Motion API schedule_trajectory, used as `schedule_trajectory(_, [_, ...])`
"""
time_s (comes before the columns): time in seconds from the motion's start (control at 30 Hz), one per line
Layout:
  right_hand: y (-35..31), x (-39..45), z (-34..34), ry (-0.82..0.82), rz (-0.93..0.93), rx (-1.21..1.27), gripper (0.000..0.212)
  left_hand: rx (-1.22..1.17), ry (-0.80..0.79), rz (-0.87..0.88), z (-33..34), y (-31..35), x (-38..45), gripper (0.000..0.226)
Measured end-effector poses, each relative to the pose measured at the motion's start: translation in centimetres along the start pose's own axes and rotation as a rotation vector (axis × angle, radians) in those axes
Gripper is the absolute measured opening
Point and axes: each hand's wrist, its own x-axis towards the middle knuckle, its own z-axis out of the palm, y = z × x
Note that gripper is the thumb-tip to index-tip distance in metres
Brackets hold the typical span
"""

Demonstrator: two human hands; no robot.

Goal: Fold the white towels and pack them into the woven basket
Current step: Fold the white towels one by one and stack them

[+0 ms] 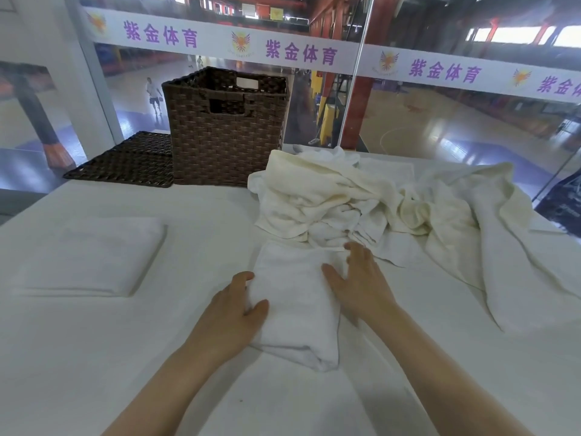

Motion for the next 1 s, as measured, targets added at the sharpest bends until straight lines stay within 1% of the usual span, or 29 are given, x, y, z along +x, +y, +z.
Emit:
schedule_trajectory(0.07, [1.1, -1.6, -0.4, -0.161, 0.137, -0.004, 0.074, -0.031, -0.031, -0.003, 0.4, 0.5, 0.2, 0.059])
schedule_trajectory(0.1, [1.4, -2.4, -0.4, -0.212, 0.154, 0.002, 0.074, -0.047, -0.042, -0.007, 0.6, 0.8, 0.3, 0.061])
schedule_trajectory(0.13, [1.4, -3.1, -0.4, -0.228, 0.146, 0.014, 0.071, -0.056, -0.053, -0.007, 0.8, 1.1, 0.3, 0.063])
schedule_trajectory(0.23, [1.1, -4.0, -0.2, -0.212, 0.11, 0.059, 0.059, -0.088, -0.079, -0.025, 1.6, 1.8, 0.7, 0.071])
schedule_trajectory(0.33, [0.8, -3.8, 0.0, -0.18, 0.105, 0.089, 0.056, -0.126, -0.079, -0.058, 2.0, 2.1, 1.1, 0.08])
schedule_trajectory(0.43, [0.5, -3.6, 0.2, -0.151, 0.088, 0.22, 0.049, -0.153, -0.074, -0.015, 2.4, 2.5, 1.0, 0.082])
schedule_trajectory(0.53, [0.7, -3.6, 0.7, -0.131, 0.087, 0.331, 0.052, -0.244, -0.065, -0.001, 2.8, 2.4, 1.0, 0.083])
schedule_trajectory(0.67, [0.6, -3.7, 1.2, -0.082, 0.084, 0.425, 0.059, -0.307, -0.015, -0.005, 2.6, 1.4, 1.1, 0.078])
schedule_trajectory(0.73, [-0.1, -3.5, 1.2, -0.066, 0.042, 0.453, 0.062, -0.318, 0.023, 0.004, 2.2, 1.0, 1.1, 0.071])
schedule_trajectory(0.8, [-1.2, -3.1, 1.0, -0.062, -0.032, 0.454, 0.064, -0.317, 0.085, 0.024, 1.3, 0.6, 1.2, 0.064])
schedule_trajectory(0.87, [-3.0, -2.4, 0.9, -0.056, -0.113, 0.429, 0.061, -0.3, 0.161, 0.066, -0.3, 0.1, 1.4, 0.058])
schedule_trajectory(1.0, [-8.1, -0.5, 1.5, -0.059, -0.28, 0.402, 0.055, -0.239, 0.263, 0.093, -5.4, -1.4, 1.8, 0.045])
